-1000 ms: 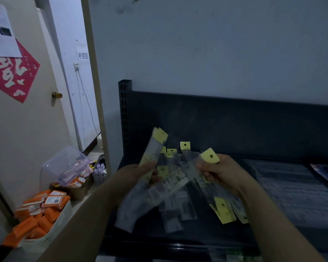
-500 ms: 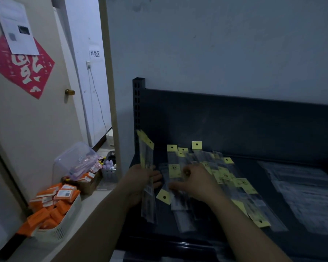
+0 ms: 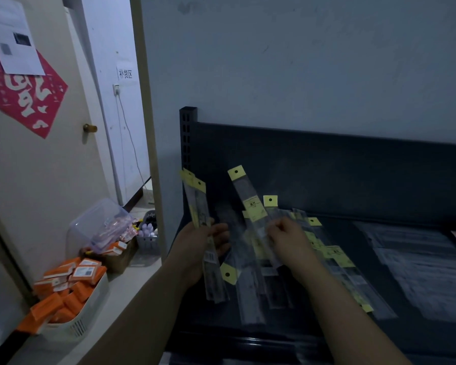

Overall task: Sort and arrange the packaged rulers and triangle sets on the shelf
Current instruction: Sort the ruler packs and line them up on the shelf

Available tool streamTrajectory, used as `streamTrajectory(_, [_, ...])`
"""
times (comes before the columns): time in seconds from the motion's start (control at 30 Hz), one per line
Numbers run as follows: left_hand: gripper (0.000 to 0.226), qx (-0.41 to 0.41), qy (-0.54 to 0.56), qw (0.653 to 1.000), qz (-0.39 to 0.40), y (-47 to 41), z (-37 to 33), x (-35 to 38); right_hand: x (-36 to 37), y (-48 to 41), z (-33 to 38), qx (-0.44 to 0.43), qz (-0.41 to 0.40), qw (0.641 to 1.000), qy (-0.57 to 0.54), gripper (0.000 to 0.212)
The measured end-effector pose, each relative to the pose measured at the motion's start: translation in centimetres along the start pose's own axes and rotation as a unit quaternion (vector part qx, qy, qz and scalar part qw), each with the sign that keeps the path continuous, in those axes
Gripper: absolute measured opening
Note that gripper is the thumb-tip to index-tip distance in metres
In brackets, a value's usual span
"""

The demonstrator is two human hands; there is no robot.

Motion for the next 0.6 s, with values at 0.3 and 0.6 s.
streamTrajectory(0.3, [0.015, 0.014, -0.043, 0.999, 0.007, 0.6, 0.0, 1.5, 1.5, 2.8, 1.2, 0.008, 0.177, 0.979, -0.104, 0.025])
streamTrajectory(0.6, [0.004, -0.042, -0.048, 0.998, -0.019, 1.5, -1.8, -1.3, 0.3, 1.0, -0.9, -0.109, 0.056, 0.949, 0.29, 0.039])
Point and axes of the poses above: each hand's wrist, its own y-axis away from the middle knuckle, its own x-axis out of the palm, z = x × y, the point moved 1 cm from there along -y, towards the middle knuckle, and after that the axes turned 7 degrees about -y, right-handed, at the moved point
